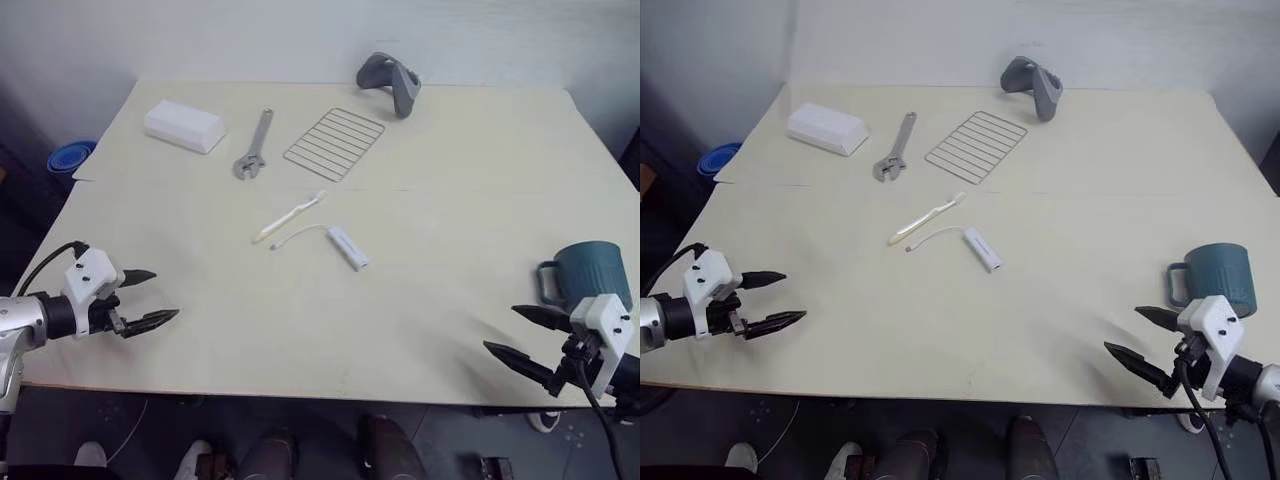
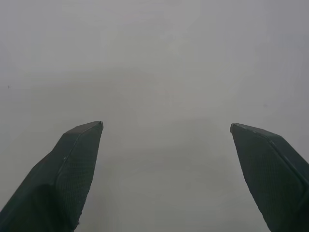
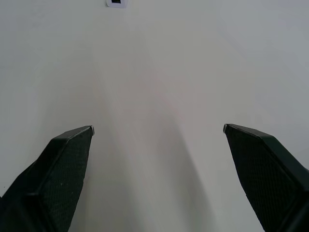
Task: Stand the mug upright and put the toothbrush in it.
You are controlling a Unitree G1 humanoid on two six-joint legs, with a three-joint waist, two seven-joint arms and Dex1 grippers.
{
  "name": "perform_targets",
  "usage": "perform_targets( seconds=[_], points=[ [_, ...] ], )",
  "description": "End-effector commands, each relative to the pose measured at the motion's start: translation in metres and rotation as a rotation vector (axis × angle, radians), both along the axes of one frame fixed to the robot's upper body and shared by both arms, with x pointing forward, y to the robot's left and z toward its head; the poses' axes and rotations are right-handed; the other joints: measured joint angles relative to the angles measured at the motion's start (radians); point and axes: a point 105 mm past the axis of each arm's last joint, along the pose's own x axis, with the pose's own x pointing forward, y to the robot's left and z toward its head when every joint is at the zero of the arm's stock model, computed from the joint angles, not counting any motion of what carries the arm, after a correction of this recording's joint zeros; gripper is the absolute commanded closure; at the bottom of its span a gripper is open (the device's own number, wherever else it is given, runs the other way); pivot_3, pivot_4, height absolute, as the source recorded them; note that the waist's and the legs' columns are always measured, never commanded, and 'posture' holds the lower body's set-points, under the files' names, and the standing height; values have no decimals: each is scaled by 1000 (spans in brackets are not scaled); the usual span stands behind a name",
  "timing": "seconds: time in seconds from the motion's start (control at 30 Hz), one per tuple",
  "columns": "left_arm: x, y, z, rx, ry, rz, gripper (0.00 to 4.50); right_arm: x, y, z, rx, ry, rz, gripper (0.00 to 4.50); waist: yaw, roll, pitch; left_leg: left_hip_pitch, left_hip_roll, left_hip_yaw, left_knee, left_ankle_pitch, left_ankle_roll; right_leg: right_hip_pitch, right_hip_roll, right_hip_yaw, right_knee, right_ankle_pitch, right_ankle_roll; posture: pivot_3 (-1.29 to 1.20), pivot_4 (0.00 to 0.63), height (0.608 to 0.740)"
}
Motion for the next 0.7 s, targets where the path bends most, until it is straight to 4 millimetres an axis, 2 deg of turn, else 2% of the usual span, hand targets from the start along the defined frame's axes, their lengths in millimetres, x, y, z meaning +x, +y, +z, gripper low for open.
perform_targets(
  seconds=[0.03,0.4,0.7],
  points=[
    [-2,1,3,29,-4,-14,21,-2,-1,3,-7,-24,5,0,-2,0,0,0,0,0,0,0,0,0,0,0,0,0,0,0,150,740],
    [2,-6,8,-12,-23,-14,21,3,3,1,-13,-29,1,0,-2,0,0,0,0,0,0,0,0,0,0,0,0,0,0,0,150,740],
    [2,-16,13,-65,-11,-21,21,6,18,6,-2,-29,17,0,-3,0,0,0,0,0,0,0,0,0,0,0,1,0,0,0,150,740]
  ],
)
